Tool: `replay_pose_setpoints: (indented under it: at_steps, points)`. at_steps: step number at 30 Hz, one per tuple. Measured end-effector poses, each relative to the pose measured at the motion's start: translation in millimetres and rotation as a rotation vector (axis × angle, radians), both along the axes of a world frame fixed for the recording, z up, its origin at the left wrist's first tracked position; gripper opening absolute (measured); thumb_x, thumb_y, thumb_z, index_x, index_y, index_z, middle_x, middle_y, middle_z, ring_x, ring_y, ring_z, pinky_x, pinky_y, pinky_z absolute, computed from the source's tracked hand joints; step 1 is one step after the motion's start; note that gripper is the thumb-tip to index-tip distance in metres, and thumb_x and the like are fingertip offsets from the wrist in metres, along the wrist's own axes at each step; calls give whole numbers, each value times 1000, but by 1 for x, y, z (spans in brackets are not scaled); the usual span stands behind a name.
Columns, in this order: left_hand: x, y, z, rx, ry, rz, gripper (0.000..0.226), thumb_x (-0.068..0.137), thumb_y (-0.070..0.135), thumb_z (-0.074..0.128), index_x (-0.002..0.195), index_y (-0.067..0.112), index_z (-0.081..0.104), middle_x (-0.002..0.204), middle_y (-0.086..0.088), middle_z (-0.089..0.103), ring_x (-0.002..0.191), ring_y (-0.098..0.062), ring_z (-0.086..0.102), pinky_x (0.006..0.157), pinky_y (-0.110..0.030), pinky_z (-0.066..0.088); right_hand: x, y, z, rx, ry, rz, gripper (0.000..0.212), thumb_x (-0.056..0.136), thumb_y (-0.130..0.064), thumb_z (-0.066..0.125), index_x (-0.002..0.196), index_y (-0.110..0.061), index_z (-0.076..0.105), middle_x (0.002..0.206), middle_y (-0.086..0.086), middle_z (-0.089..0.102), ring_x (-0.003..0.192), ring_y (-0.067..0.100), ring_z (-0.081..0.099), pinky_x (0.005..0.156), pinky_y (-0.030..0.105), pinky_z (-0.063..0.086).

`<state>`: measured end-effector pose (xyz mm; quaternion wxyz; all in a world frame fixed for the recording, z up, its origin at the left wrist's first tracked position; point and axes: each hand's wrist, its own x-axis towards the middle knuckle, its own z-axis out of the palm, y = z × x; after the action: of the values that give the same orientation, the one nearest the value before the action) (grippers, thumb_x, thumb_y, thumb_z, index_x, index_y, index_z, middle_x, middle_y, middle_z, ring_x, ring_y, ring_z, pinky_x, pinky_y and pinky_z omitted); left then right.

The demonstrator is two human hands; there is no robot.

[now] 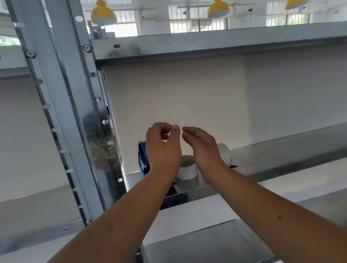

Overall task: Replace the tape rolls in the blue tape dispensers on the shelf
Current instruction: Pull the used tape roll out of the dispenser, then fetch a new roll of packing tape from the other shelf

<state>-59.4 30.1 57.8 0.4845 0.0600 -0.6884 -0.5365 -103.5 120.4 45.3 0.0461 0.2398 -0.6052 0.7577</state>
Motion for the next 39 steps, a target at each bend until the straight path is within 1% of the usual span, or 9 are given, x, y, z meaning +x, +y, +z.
replay_pose_setpoints:
  at_steps: [6, 9, 12, 16, 18, 24, 28, 35, 39]
  points:
    - [-7, 21, -4, 75, 0, -142, 19, 89, 40, 59, 103, 33, 69, 111, 10, 71, 107, -9, 64, 91, -27, 50, 4, 16, -4, -63, -55, -69, 27, 102, -28, 59, 127, -29, 68, 118, -22, 66, 101, 2, 63, 97, 24, 46]
    - [-8, 31, -6, 86, -15, -213, 22, 93, 39, 59, 112, 34, 70, 116, 13, 70, 112, -7, 63, 95, -26, 50, 7, 28, -4, -43, -46, -127, 29, 104, -27, 56, 131, -26, 67, 114, -26, 65, 90, -23, 62, 78, -1, 44]
    - [-10, 41, -8, 115, -26, -284, 19, 98, 31, 60, 115, 34, 68, 121, 11, 69, 116, -10, 62, 98, -27, 48, 9, 43, -6, -51, -56, -188, 27, 104, -24, 57, 127, -24, 69, 100, -34, 68, 75, -22, 63, 65, 1, 48]
    - [-10, 60, -9, 151, -38, -385, 20, 102, 26, 60, 120, 31, 66, 125, 10, 67, 119, -12, 61, 88, -14, 42, 16, 62, -6, -45, -59, -283, 25, 103, -29, 58, 125, -31, 69, 113, -30, 64, 103, -10, 60, 100, 23, 49]
    - [-10, 71, -12, 167, -46, -435, 22, 102, 24, 61, 123, 27, 67, 127, 9, 67, 120, -12, 60, 87, -12, 41, 20, 73, -8, -57, -67, -317, 23, 102, -31, 59, 122, -34, 69, 116, -28, 65, 109, -6, 60, 106, 29, 48]
    - [-12, 112, -18, 244, -99, -593, 27, 101, 24, 63, 127, 23, 67, 126, 10, 67, 120, -9, 60, 86, -8, 44, 35, 115, -12, -101, -83, -425, 24, 102, -30, 58, 122, -31, 71, 124, -19, 68, 117, 0, 61, 111, 36, 48]
    - [-15, 155, -15, 351, -221, -742, 18, 99, 34, 63, 115, 42, 62, 122, 21, 62, 115, -2, 59, 108, -32, 46, 43, 154, -12, -125, -95, -532, 29, 105, -33, 54, 130, -26, 68, 132, -12, 67, 125, 8, 60, 113, 38, 46]
    - [-22, 258, -10, 340, -268, -937, 27, 101, 35, 60, 128, 37, 63, 132, 15, 62, 127, -12, 57, 116, -43, 43, 52, 261, -13, -188, -111, -718, 20, 103, -32, 56, 116, -30, 71, 118, -13, 71, 113, 5, 63, 112, 39, 47]
    - [-29, 328, -7, 321, -282, -1023, 24, 101, 35, 59, 125, 38, 63, 127, 17, 62, 125, -12, 58, 116, -45, 44, 53, 332, -9, -207, -117, -797, 23, 103, -35, 58, 122, -27, 69, 128, -7, 69, 123, 11, 61, 113, 40, 45]
